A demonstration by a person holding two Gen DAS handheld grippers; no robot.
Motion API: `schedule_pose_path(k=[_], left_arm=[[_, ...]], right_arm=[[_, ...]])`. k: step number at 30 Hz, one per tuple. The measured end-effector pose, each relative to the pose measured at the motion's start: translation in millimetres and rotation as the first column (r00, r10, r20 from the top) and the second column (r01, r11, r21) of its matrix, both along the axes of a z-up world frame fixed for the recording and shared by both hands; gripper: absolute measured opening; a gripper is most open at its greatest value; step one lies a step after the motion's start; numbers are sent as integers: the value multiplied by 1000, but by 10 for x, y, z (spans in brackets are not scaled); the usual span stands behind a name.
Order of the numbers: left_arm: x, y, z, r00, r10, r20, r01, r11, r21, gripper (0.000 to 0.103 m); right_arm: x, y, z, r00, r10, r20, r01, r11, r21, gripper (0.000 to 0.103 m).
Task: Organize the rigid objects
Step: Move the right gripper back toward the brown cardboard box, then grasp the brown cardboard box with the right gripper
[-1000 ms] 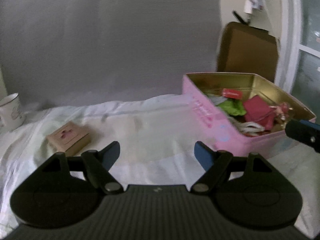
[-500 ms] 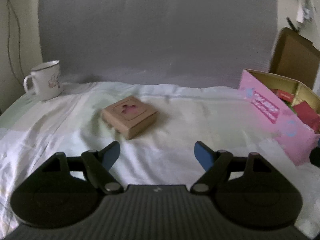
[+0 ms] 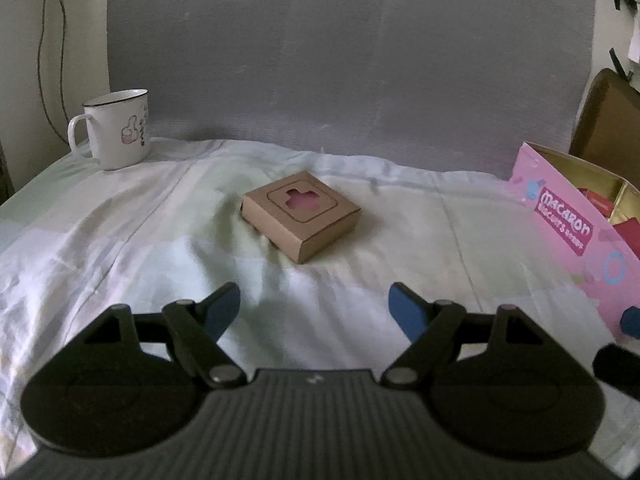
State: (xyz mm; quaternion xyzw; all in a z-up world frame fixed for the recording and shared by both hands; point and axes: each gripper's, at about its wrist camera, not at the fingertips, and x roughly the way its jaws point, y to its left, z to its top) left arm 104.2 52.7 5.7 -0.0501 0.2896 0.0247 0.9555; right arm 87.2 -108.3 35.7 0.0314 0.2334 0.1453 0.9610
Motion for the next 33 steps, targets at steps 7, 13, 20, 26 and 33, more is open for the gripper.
schedule_pose_path(k=[7, 13, 20, 26, 33], left_arm=[[23, 66, -11, 1000, 28, -6, -28, 1000, -7, 83], [27, 259, 19, 994, 108, 10, -108, 994, -24, 83], [38, 759, 5, 966, 259, -25, -259, 945, -201, 83], [8, 953, -15, 945, 323, -41, -319, 892, -322, 83], [9, 1007, -35, 932, 359, -46, -350, 862, -367, 83]], right_arm=[[77, 98, -32, 999, 42, -9, -42, 999, -17, 71], [172, 186, -47, 997, 79, -12, -80, 996, -38, 71], [400, 395, -7, 990, 142, -15, -143, 987, -69, 71], [753, 690, 49, 978, 209, -19, -210, 975, -76, 77], [1367, 1163, -70, 962, 265, -74, -272, 956, -110, 85]])
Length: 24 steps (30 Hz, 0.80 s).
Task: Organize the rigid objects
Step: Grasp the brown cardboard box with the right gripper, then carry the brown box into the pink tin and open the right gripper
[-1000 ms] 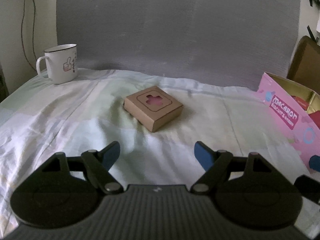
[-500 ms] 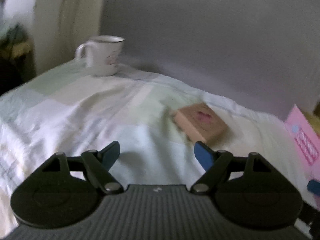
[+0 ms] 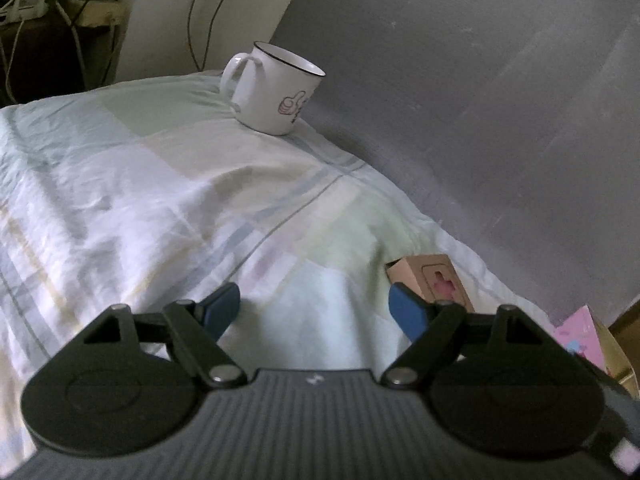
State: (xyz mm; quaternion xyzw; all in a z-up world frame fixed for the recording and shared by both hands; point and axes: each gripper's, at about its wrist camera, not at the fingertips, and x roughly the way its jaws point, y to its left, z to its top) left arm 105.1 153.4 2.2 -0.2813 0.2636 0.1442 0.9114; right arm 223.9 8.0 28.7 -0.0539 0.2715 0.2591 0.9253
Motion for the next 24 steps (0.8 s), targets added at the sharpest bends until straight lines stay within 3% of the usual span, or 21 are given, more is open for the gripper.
schedule_pose_path(k=[6, 8, 9, 14, 17, 19, 20, 24], left_arm=[[27, -40, 0, 1000, -17, -3, 17, 1000, 21, 83], [33, -47, 1, 1000, -17, -4, 17, 1000, 24, 83], [37, -43, -1, 1000, -20, -5, 20, 999, 29, 83], [44, -118, 7, 999, -54, -10, 54, 996, 76, 84], [73, -280, 37, 987, -161, 4, 159, 980, 119, 84], [86, -454, 52, 958, -287, 18, 282, 947, 152, 84], [98, -565, 50, 929, -370, 16, 362, 917, 167, 84], [69, -999, -4, 776, -630, 4, 617, 762, 196, 84]], right_arm=[[501, 253, -181, 995, 29, -101, -29, 1000, 3, 90], [543, 338, -219, 994, 35, -102, -38, 999, -20, 80], [546, 387, -232, 993, 53, -102, -57, 998, -39, 72], [325, 390, -220, 994, 89, -67, -95, 991, -98, 72], [116, 181, -207, 993, 93, -69, -100, 989, -105, 72], [-73, -42, -192, 993, 84, -83, -91, 991, -96, 72], [-197, -169, -185, 993, 78, -88, -87, 992, -94, 72], [-771, -739, -159, 993, 48, -104, -57, 995, -86, 72]])
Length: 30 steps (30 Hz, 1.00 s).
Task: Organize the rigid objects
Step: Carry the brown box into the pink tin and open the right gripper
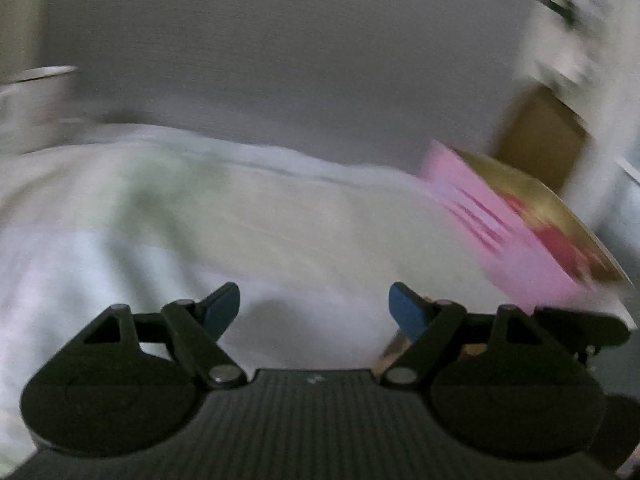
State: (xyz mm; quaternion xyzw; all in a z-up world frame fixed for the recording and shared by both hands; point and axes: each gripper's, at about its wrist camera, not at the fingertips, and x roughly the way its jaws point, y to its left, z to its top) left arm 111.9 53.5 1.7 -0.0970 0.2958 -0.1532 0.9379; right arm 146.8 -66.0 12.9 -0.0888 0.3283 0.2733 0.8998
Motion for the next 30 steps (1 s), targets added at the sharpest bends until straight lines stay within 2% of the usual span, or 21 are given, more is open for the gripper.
schedule_pose_path(k=[4, 9, 10, 13, 19, 22, 24, 26, 28, 30], left_arm=[[-71, -369, -17, 983, -184, -15, 184, 983, -30, 83], [-184, -898, 15, 943, -328, -51, 323, 942, -89, 83], [-214, -1017, 18, 934, -353, -56, 346, 933, -102, 83], [-282, -1364, -6, 909, -411, -67, 404, 910, -100, 83], [-307, -1755, -102, 881, -458, -118, 454, 889, -57, 82], [-338, -1852, -106, 875, -468, -126, 465, 884, -51, 75], [-375, -1895, -94, 866, -480, -137, 478, 877, -52, 67], [-406, -1982, -89, 858, -493, -142, 493, 869, -43, 63], [-426, -2086, -85, 855, -499, -143, 501, 865, -25, 64], [-429, -2200, -77, 850, -507, -144, 510, 860, -15, 64]], right_arm=[[-568, -642, 22, 994, -110, 1, 110, 994, 17, 73], [-1106, -1308, 25, 954, -298, 43, 297, 954, 30, 75], [-1179, -1407, 19, 945, -325, 44, 324, 945, 40, 78], [-1343, -1669, 0, 921, -389, 36, 385, 919, 85, 80], [-1515, -1787, 2, 913, -402, 68, 392, 912, 117, 80], [-1529, -1785, -15, 919, -386, 79, 375, 918, 125, 79], [-1513, -1791, -34, 924, -375, 74, 363, 922, 134, 75], [-1488, -1811, -44, 932, -357, 60, 345, 927, 146, 57], [-1528, -1846, -51, 938, -343, 51, 331, 929, 166, 53], [-1560, -1877, -43, 931, -359, 65, 345, 924, 168, 51]])
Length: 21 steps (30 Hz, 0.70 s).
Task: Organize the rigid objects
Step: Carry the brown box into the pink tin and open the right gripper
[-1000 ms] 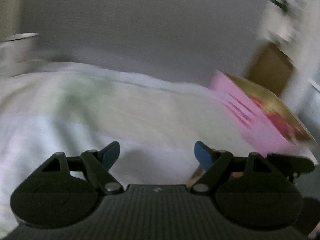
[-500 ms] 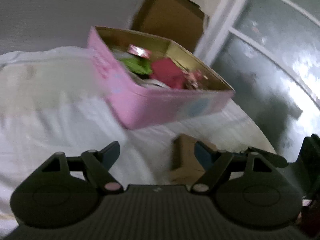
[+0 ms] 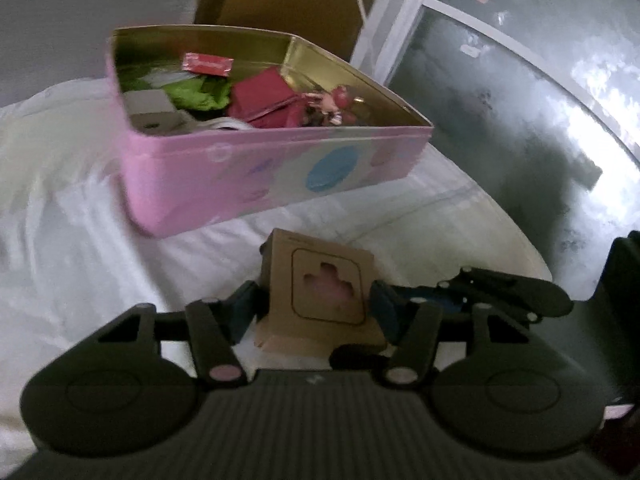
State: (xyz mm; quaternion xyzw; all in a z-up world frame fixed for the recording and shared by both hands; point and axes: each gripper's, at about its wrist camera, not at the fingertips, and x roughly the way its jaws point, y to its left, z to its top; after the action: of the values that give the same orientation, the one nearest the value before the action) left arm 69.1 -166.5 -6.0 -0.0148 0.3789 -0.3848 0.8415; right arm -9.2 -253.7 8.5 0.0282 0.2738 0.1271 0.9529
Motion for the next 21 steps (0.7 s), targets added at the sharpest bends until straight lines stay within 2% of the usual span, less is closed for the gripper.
schedule_pose_path(k=[4, 10, 12, 14, 17, 18, 19, 20, 21], left_arm=[[59, -244, -3, 999, -33, -34, 33, 999, -13, 64], [19, -613, -25, 996, -92, -19, 92, 996, 2, 64], [2, -626, -20, 995, -98, -17, 99, 995, 11, 67], [12, -601, -15, 995, -94, -22, 95, 995, 12, 68], [33, -562, -32, 995, -90, -30, 90, 996, 2, 67], [23, -574, -38, 995, -97, -21, 97, 995, 6, 63], [-4, -590, -30, 995, -102, -8, 102, 995, 21, 63], [-35, -595, 1, 996, -94, 7, 94, 995, 33, 63], [-55, -585, 53, 996, -91, 23, 90, 995, 35, 63]], right_arm=[[-81, -176, 5, 999, -47, 17, 47, 999, 0, 48], [-243, -488, -10, 991, -135, 25, 135, 991, -7, 49], [-297, -554, -18, 988, -149, 26, 149, 989, -2, 50], [-329, -583, -27, 988, -154, 24, 154, 988, 4, 58], [-315, -557, -34, 990, -136, 24, 137, 991, -8, 61], [-296, -538, -38, 992, -126, 24, 126, 992, -11, 61], [-271, -515, -45, 993, -113, 22, 113, 993, -17, 58], [-238, -493, -48, 994, -105, 18, 105, 994, -28, 51], [-215, -472, -48, 993, -120, 20, 121, 992, -43, 51]])
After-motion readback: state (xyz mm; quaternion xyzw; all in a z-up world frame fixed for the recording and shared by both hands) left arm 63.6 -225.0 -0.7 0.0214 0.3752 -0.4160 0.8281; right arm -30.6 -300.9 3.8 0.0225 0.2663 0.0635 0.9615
